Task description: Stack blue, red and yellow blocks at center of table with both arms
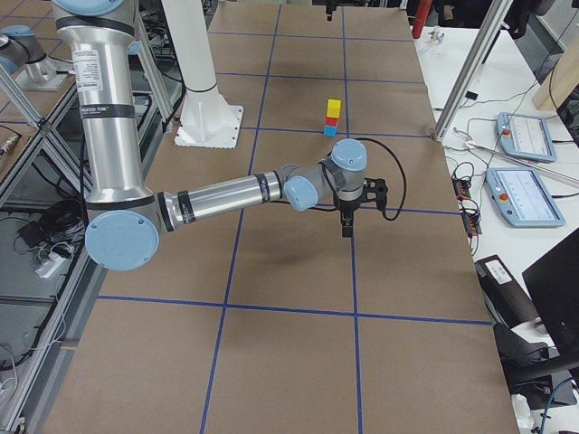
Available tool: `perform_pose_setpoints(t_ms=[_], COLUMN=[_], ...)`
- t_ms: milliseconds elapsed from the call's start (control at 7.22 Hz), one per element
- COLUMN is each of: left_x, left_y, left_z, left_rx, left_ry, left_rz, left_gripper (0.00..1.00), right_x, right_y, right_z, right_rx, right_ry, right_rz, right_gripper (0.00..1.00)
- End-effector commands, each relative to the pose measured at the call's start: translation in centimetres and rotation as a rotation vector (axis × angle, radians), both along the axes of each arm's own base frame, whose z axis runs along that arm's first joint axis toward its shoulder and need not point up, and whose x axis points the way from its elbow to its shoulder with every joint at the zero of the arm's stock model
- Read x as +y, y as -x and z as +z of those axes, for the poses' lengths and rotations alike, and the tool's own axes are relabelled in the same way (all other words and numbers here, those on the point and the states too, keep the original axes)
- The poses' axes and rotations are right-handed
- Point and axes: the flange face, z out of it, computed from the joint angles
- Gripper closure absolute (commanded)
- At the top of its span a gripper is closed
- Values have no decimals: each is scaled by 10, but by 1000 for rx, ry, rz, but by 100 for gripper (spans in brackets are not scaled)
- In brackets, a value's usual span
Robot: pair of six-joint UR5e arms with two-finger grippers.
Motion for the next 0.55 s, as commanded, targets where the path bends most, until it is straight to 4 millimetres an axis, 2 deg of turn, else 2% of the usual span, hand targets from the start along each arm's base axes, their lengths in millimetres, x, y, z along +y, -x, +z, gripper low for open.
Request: perform_pose_setpoints(t_ms=[0,277,415], left_x=[-5,-6,-4], left_y=[99,108,122], left_z=[92,99,112], left_rx=[38,61,63], left_ry=[37,60,87], left_rz=[-42,-62,-91], left_gripper=[1,1,1], right_x=[-4,-5,-7], right_y=[-25,-36,-54], right_z=[17,18,15], right_rx=[-45,-44,-50], right_ry=[-2,-5,-12], right_rz=[-28,-10,17], right_gripper=[0,0,0])
